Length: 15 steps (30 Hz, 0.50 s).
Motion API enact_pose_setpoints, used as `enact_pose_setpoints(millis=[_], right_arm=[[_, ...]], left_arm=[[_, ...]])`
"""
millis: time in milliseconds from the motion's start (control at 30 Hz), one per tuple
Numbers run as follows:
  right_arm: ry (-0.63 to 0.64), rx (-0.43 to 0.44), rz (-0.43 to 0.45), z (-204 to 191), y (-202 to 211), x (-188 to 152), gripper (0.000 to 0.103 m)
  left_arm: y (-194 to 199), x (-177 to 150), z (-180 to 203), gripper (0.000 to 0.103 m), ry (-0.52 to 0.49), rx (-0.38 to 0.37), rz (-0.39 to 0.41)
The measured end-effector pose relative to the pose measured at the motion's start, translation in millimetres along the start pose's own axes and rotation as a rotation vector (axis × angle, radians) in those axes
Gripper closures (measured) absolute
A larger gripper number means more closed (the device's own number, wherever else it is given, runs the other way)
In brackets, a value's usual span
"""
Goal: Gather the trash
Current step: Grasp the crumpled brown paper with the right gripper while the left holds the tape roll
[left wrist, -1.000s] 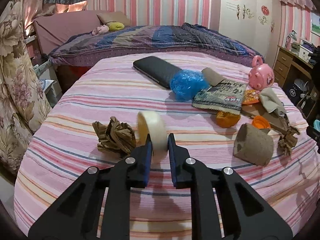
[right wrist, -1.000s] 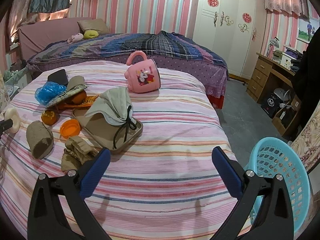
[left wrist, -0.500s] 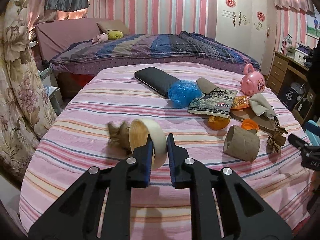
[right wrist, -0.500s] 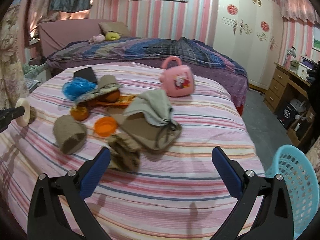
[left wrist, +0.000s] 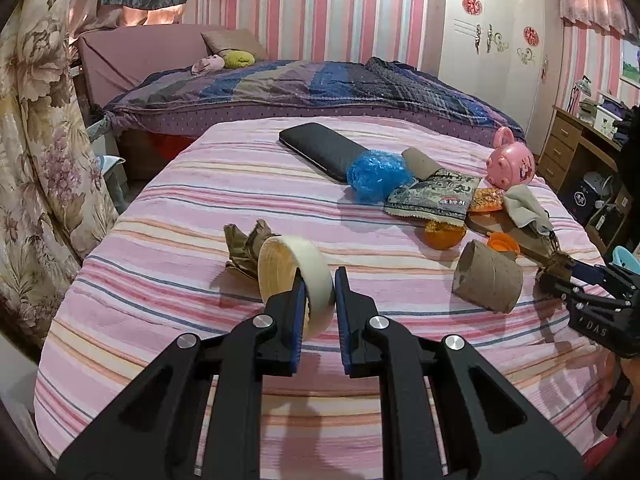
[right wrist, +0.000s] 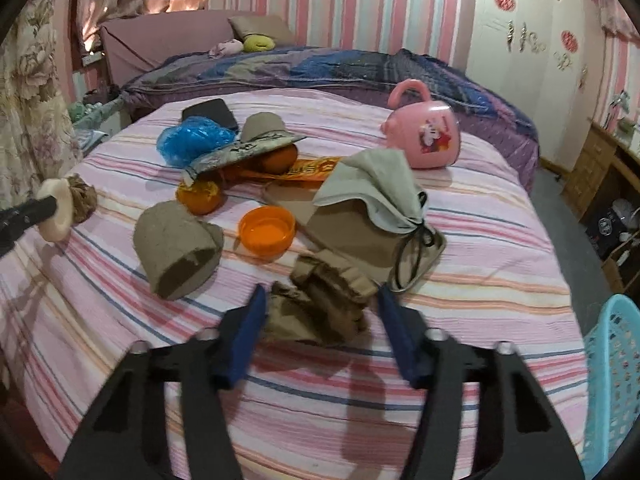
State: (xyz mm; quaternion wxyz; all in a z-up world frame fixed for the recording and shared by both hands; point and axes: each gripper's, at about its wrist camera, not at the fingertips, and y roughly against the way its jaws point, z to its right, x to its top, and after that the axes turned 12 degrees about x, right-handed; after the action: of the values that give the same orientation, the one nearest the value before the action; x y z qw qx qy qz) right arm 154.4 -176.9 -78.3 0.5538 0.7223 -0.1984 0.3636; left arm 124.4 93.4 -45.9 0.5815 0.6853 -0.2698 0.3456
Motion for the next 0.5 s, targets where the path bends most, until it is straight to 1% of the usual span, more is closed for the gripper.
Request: enact_pose_setpoints(millis=[33, 133, 333, 500], right_arm=[[0.000, 0.015, 0.012, 1, 3, 0, 0.056], [0.012, 0.030, 0.026, 3, 8, 1, 0.059], [0.025, 0.047, 0.050, 17, 25, 3, 0.059], [0.008, 0.024, 0.081, 47, 50, 3, 0.059]], left_arm=[[1, 0, 2, 0.090, 0.000, -0.001, 0.000], [6, -2, 9, 0.090, -0.004, -0.002, 0.004], [20, -2, 30, 0.090, -0.015, -0.024, 0.017], [35, 2, 54, 0.090, -0.011, -0.036, 0.041]])
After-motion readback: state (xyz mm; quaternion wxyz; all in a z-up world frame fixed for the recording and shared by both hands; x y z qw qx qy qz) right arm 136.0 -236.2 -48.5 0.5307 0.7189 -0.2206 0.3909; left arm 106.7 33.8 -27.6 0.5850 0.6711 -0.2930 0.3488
